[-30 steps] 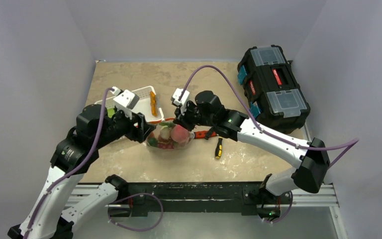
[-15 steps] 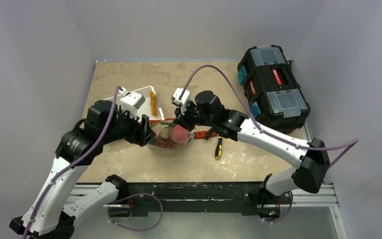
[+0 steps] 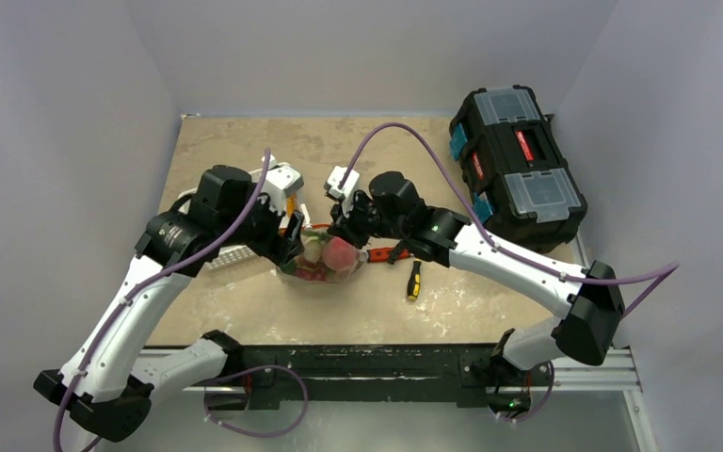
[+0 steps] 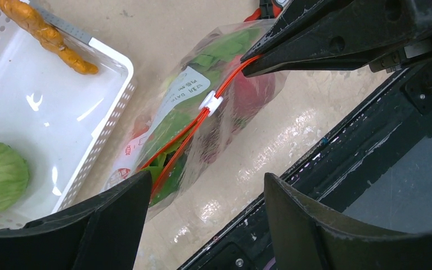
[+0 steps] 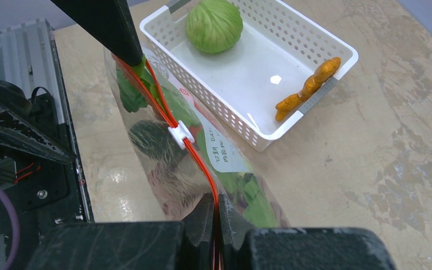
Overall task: Place the food in the zip-top bag and seal the zipper
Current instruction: Adjust the fake food in the zipper food storage bag, then zip the zipper food storage bag at the center of the board.
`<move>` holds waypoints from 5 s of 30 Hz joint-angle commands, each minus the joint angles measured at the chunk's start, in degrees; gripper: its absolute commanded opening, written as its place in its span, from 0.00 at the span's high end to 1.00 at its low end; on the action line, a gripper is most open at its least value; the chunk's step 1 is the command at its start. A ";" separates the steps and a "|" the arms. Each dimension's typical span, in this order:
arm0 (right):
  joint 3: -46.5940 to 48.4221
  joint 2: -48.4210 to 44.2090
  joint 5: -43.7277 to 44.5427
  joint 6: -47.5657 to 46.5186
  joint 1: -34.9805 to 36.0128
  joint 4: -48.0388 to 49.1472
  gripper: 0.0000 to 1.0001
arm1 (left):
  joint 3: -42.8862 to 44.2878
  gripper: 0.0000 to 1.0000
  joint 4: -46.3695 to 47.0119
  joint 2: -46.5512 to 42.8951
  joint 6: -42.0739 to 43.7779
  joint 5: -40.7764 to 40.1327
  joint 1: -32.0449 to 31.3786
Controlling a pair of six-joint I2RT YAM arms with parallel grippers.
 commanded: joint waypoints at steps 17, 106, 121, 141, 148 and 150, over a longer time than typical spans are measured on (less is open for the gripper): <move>1.47 -3.19 -3.11 0.70 -0.08 2.83 1.00 | -11.61 0.25 12.27 5.82 -0.44 11.68 0.28; 1.06 -3.53 -5.44 0.85 -0.12 3.65 1.00 | -5.61 0.32 8.95 -0.40 -0.51 9.78 4.94; 1.18 -3.27 -6.22 1.00 -0.17 3.72 1.00 | -9.37 0.32 13.01 0.51 -3.47 15.85 4.93; 0.11 -4.19 -7.02 1.91 -0.12 5.09 1.00 | -2.42 0.52 13.55 2.68 1.55 18.45 6.48; 0.00 -4.00 -6.78 2.49 -0.12 5.37 1.00 | -5.17 0.55 15.37 2.93 5.84 20.29 6.95; 0.02 -3.89 -6.54 2.49 -0.12 5.17 1.00 | -6.11 0.54 15.69 2.76 6.91 20.33 6.95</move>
